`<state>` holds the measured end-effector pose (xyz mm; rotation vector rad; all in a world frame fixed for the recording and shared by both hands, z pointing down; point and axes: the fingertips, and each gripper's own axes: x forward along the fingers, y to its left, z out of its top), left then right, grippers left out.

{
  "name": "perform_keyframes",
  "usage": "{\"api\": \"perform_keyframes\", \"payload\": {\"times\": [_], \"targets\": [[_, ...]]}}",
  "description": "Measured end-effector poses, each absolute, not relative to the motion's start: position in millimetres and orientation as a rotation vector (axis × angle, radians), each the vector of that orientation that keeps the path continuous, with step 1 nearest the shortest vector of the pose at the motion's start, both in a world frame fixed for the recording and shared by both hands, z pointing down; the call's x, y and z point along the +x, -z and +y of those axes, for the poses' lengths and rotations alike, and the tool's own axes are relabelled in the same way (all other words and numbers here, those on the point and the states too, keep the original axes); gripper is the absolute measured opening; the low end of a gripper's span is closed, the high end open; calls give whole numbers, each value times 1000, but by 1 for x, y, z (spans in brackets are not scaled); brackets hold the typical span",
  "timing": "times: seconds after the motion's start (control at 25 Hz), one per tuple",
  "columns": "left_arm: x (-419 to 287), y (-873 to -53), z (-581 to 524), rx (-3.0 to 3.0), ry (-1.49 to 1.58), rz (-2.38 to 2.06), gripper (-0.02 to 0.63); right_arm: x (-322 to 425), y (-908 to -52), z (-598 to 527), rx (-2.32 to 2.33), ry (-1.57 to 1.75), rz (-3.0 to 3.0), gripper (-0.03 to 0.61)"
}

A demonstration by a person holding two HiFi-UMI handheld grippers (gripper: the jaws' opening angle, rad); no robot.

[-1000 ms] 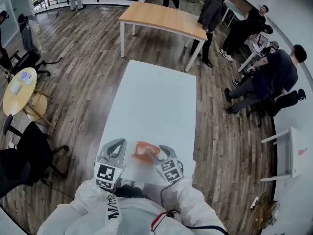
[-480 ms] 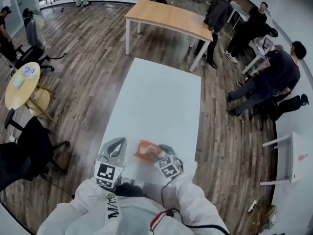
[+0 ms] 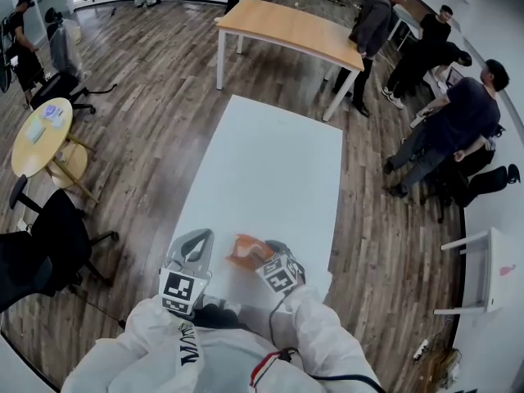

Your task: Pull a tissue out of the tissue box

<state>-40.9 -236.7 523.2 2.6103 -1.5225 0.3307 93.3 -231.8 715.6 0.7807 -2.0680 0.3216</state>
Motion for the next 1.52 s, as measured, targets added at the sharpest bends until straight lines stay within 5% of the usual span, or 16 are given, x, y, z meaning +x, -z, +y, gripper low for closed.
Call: {"api": "perform_keyframes", "payload": {"times": [0.56, 1.52], "targets": [[-39, -526, -238, 2613, -344, -1512, 0, 89, -727, -235, 798, -336, -2049, 188], [-38, -525, -234, 2609, -342, -1513, 0, 94, -723, -236, 867, -301, -2032, 64]]}}
